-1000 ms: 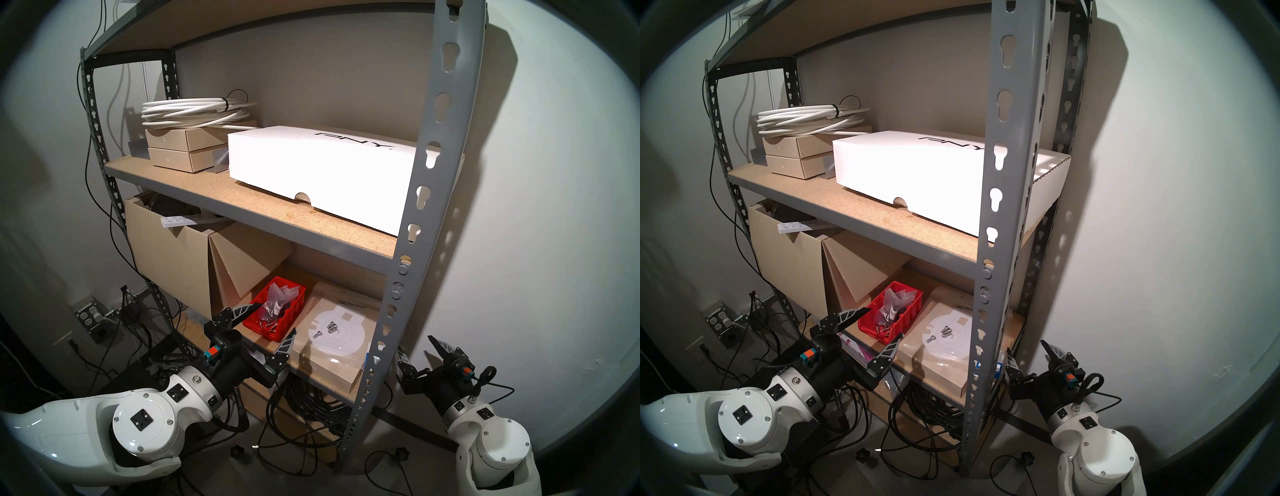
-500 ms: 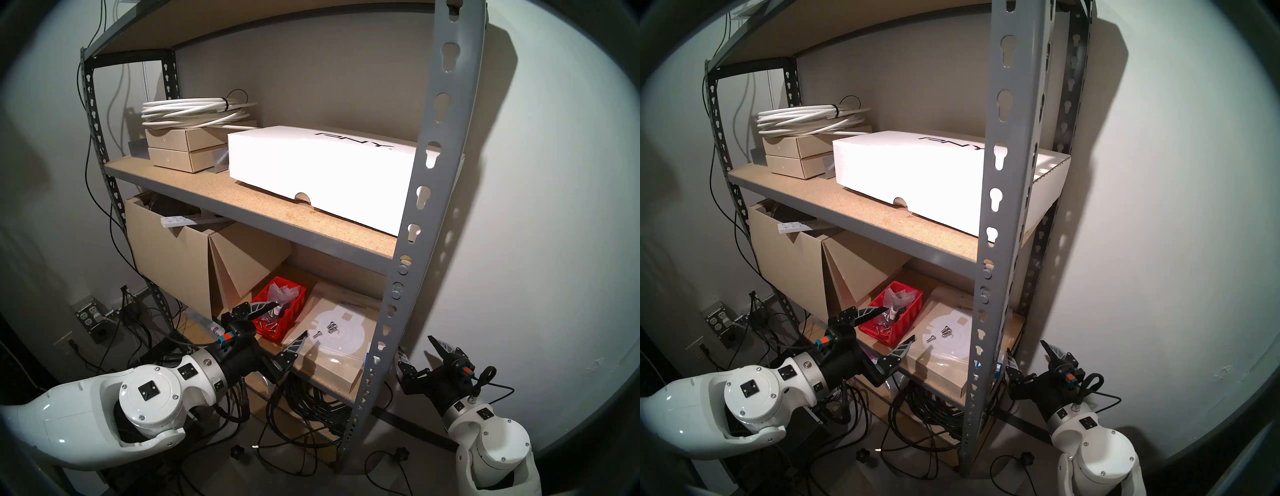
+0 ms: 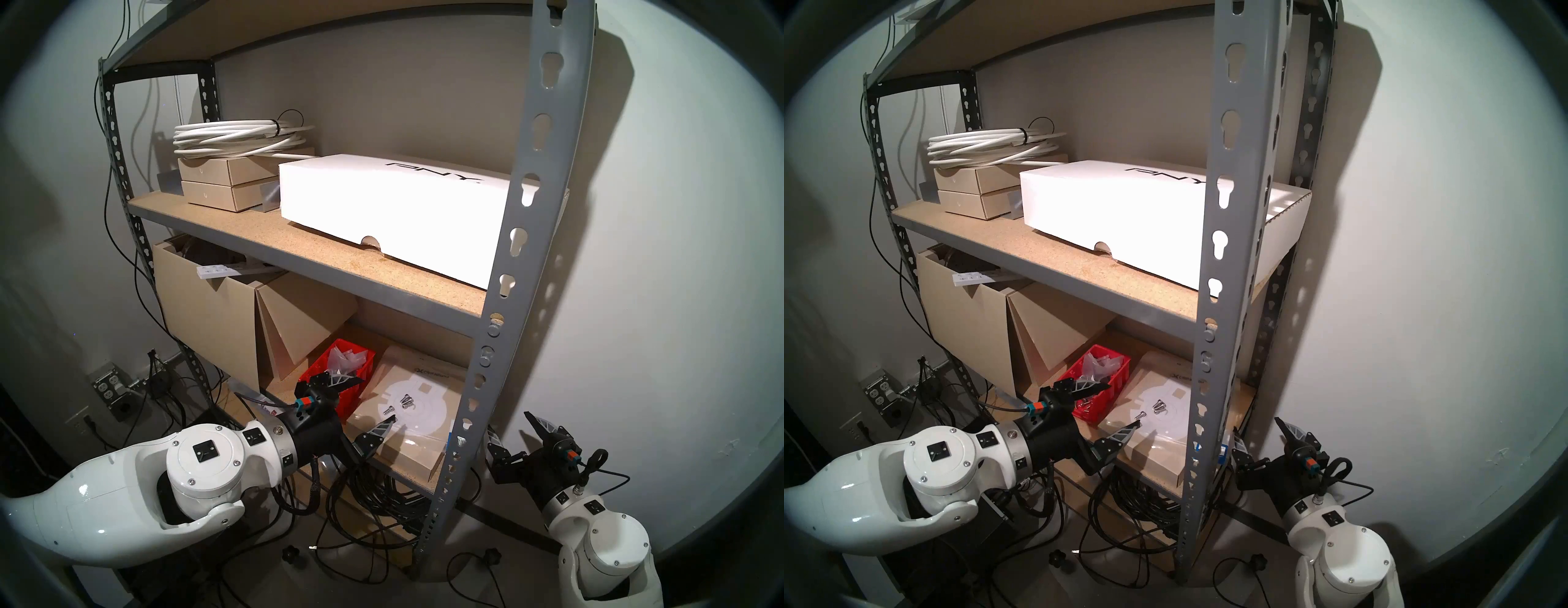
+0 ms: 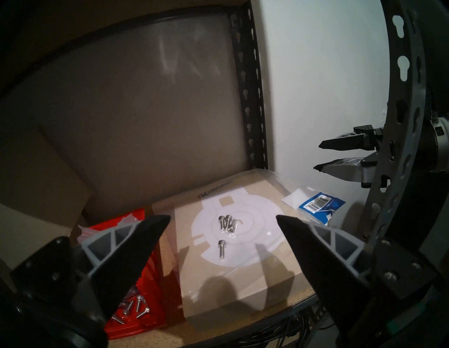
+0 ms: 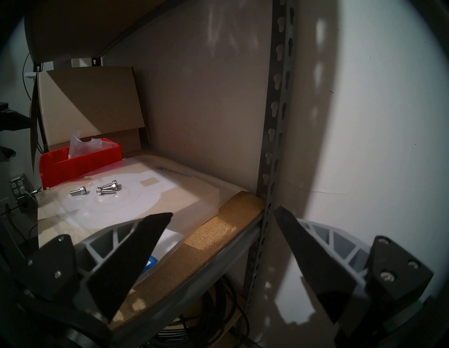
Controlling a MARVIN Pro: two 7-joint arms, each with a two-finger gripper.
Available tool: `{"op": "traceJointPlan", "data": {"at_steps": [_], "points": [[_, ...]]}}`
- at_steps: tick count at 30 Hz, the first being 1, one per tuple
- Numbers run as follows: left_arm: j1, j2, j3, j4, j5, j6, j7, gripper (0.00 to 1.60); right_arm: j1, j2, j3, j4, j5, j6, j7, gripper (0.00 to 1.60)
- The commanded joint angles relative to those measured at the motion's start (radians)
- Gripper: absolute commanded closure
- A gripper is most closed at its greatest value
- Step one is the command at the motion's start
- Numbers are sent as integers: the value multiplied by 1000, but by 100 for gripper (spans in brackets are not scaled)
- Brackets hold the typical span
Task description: Organize the rack shelf by putting things into a case
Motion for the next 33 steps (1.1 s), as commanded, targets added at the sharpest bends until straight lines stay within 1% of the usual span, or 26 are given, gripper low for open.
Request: {"op": "traceJointPlan", "data": {"at_steps": [1, 2, 7, 12, 25, 26, 27, 28, 30, 33], "points": [[-75, -57, 7, 15, 9, 31, -36, 0, 2, 1, 2, -20, -2, -3, -1, 0], [-81, -65, 14, 20, 23, 34, -34, 0, 2, 1, 2, -20, -2, -3, -1, 0], [-106, -92, 32, 47, 35, 49, -54, 0, 2, 1, 2, -20, -2, -3, -1, 0], [-124, -116, 52, 68, 54, 68, -56, 0, 2, 1, 2, -20, -2, -3, -1, 0], [-137, -143, 70, 114, 77, 72, -59, 0, 2, 0, 2, -20, -3, -2, 0, 0], [-138, -145, 71, 118, 79, 73, -60, 3, 2, 0, 2, -20, -3, -2, 0, 0], [-139, -147, 72, 121, 80, 73, -61, 14, 2, 0, 2, -20, -3, -2, 0, 0], [-141, -148, 73, 123, 80, 74, -64, 14, 2, 0, 2, -20, -3, -2, 0, 0], [-141, -151, 75, 129, 83, 74, -67, 18, 2, 0, 2, -20, -3, -2, 0, 0], [-143, -156, 80, 137, 87, 75, -69, 16, 2, 0, 2, -20, -3, -2, 0, 0]]}}
